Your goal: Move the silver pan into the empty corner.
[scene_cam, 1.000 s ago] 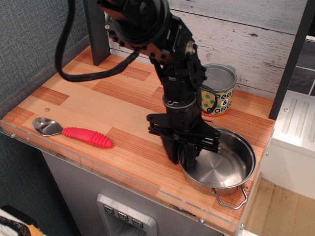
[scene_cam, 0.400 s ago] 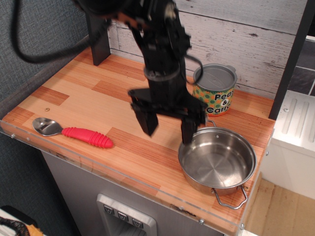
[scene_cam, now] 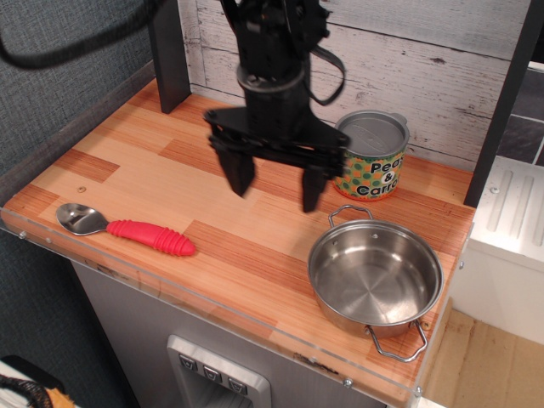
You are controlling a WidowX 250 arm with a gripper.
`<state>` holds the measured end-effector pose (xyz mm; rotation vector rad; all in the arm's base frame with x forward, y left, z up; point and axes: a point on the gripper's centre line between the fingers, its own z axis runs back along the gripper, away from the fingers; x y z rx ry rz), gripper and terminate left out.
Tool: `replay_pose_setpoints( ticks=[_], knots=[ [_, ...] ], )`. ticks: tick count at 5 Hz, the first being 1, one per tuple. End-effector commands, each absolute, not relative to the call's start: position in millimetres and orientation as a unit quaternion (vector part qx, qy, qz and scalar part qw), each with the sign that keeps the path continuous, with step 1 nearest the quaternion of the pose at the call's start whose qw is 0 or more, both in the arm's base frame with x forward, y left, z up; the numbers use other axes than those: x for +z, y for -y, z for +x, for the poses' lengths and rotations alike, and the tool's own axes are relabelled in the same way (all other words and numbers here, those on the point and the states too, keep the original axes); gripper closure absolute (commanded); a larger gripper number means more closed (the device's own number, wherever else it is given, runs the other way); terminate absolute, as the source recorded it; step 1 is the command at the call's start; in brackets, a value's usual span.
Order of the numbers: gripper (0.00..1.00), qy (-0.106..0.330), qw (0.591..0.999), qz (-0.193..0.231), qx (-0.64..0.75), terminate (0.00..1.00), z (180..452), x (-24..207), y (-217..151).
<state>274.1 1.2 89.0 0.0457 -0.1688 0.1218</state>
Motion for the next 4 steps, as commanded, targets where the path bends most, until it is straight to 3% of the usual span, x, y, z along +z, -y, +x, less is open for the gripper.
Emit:
replay_pose_setpoints(
  ticks=[1, 4],
  knots=[
    [0.00, 0.149, 0.981, 0.039, 0.120, 0.00, 288, 117, -77],
    [0.00, 0.188, 0.969, 0.070, 0.144, 0.00, 334, 122, -145]
  ],
)
